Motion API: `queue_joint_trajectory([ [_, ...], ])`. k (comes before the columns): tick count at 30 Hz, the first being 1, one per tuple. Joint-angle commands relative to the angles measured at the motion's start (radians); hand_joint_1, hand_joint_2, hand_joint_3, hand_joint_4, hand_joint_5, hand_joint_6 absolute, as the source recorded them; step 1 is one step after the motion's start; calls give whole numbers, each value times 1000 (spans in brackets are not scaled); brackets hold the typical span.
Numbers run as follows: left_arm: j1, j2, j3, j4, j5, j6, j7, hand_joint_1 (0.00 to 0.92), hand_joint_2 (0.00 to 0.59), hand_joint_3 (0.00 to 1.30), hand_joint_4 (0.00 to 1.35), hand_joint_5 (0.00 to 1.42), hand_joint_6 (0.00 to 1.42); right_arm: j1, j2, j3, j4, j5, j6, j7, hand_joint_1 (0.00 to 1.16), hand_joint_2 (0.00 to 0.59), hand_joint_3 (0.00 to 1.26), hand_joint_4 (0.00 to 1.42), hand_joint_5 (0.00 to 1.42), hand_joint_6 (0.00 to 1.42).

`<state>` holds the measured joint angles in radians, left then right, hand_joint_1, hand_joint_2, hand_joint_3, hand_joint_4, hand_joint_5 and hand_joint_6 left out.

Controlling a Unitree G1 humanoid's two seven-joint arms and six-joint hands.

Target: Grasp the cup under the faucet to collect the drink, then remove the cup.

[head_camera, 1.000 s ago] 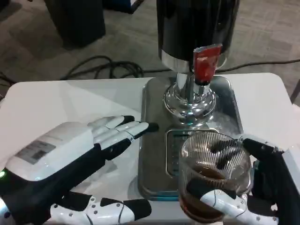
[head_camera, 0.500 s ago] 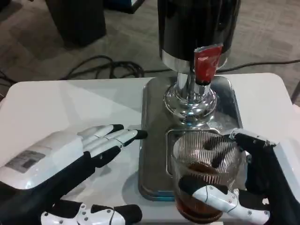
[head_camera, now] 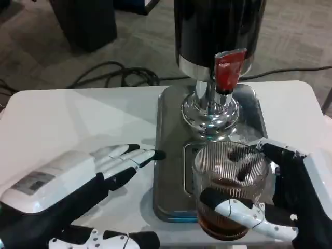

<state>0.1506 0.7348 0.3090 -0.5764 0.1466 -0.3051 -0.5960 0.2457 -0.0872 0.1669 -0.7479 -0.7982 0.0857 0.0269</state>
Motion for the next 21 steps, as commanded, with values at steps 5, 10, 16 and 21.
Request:
queue_joint_trajectory([
  [5,18,-2,-18,-2,16,0,4,52,116,73,0,0,0,-34,8,1,13,11,-32,-43,522,148,866,1126,1339,1424],
  [10,22,-9,-19,-16,32,18,7,49,116,73,0,0,0,-46,6,6,23,12,-32,-43,590,150,866,1126,1339,1424],
  [16,27,-11,-17,-15,32,27,7,41,117,74,0,0,0,-59,6,6,34,13,-30,-44,692,174,872,1126,1339,1424],
  [21,31,-13,-19,-13,37,28,10,20,113,74,0,0,0,-75,8,7,41,12,-22,-39,735,159,872,1111,1341,1424],
])
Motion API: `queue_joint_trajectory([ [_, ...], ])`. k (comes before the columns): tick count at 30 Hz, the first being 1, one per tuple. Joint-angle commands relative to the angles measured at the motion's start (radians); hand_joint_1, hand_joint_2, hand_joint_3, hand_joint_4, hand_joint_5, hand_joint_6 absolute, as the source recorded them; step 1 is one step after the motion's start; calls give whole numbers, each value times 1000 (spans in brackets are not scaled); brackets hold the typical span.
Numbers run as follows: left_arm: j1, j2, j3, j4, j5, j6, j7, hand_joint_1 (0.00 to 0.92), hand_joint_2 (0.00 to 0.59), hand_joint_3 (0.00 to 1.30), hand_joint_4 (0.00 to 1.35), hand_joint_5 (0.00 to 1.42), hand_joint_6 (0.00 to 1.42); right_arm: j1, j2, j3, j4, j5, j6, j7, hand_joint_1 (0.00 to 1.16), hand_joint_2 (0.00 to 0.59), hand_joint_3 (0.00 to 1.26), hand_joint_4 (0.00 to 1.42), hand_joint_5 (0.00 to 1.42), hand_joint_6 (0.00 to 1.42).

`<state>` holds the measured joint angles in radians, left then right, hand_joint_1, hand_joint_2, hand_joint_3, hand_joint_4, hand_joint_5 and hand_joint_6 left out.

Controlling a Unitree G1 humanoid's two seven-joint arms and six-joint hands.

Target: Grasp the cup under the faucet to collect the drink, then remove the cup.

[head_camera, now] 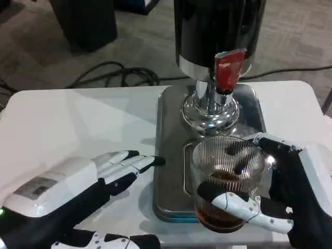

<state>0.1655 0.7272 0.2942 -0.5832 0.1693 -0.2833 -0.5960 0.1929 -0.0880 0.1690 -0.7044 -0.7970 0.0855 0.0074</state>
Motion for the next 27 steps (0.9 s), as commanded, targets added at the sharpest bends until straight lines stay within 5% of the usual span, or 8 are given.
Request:
queue_joint_trajectory([
  [1,17,-6,-4,-6,15,6,10,19,113,74,0,0,0,-24,9,5,-2,11,-21,-18,738,156,867,1101,1340,1424],
  [27,38,-17,-5,-13,43,19,11,0,107,74,0,0,0,-55,10,5,23,4,-7,-11,787,97,853,1076,1311,1424],
])
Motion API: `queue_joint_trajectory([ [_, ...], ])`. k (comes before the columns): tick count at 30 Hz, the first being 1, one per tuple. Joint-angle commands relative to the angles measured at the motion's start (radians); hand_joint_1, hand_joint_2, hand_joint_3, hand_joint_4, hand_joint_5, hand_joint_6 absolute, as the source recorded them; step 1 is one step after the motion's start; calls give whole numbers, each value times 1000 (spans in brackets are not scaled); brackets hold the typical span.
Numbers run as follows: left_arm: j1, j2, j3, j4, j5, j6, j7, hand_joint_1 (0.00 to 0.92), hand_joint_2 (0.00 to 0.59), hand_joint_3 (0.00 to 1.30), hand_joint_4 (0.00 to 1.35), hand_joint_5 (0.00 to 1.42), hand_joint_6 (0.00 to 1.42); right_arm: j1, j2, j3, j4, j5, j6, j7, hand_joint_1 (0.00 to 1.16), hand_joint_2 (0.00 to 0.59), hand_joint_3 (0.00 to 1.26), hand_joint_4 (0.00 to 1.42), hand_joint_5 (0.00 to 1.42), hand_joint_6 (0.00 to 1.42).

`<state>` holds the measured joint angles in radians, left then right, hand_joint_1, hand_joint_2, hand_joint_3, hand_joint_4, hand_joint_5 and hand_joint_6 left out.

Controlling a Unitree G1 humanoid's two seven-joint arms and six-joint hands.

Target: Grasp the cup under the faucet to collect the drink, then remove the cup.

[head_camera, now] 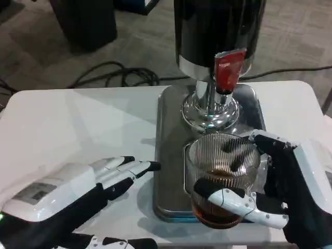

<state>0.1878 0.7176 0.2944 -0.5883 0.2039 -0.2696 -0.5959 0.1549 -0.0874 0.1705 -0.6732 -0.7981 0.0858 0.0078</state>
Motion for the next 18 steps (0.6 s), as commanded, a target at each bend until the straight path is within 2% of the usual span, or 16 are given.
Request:
queue_joint_trajectory([
  [1,16,-8,-6,-9,9,6,12,0,107,74,0,0,0,-17,9,4,-8,5,-7,-11,788,96,853,1075,1311,1424],
  [18,5,-19,-22,-11,20,22,10,0,109,74,0,0,0,-29,7,-5,1,8,-3,-11,798,84,853,1075,1311,1424],
])
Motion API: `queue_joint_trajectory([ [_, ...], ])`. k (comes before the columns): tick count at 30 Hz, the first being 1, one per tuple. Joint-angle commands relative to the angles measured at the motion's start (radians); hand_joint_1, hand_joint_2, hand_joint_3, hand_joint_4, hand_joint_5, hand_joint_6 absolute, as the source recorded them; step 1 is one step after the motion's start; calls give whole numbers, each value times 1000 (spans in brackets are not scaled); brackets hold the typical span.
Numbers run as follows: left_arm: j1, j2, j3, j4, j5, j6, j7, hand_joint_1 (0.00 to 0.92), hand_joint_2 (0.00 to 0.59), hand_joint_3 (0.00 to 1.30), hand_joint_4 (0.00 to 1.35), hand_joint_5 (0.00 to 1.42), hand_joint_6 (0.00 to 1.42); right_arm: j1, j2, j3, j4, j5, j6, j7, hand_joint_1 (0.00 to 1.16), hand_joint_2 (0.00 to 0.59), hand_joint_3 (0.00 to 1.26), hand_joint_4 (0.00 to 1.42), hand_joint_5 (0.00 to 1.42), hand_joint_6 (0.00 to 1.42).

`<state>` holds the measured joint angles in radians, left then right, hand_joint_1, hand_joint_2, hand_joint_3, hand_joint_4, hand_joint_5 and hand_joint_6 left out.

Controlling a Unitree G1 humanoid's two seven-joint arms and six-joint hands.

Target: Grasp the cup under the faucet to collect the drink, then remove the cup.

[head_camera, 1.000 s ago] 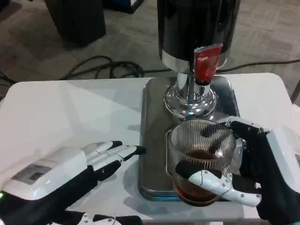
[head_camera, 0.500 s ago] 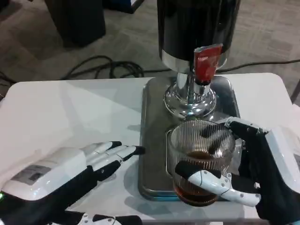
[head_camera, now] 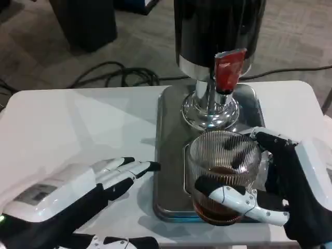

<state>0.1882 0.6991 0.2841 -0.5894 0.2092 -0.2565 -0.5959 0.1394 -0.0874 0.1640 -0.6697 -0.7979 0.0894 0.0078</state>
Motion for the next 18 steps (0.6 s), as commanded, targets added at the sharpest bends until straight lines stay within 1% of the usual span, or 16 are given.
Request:
queue_joint_trajectory([
  [1,5,-1,-13,-11,15,9,10,0,109,74,0,0,0,-14,7,1,-1,8,-7,-12,798,83,853,1075,1311,1424],
  [18,-5,5,-3,-7,32,25,23,0,111,74,0,0,0,-18,6,7,6,13,-14,-12,790,71,853,1075,1310,1424],
])
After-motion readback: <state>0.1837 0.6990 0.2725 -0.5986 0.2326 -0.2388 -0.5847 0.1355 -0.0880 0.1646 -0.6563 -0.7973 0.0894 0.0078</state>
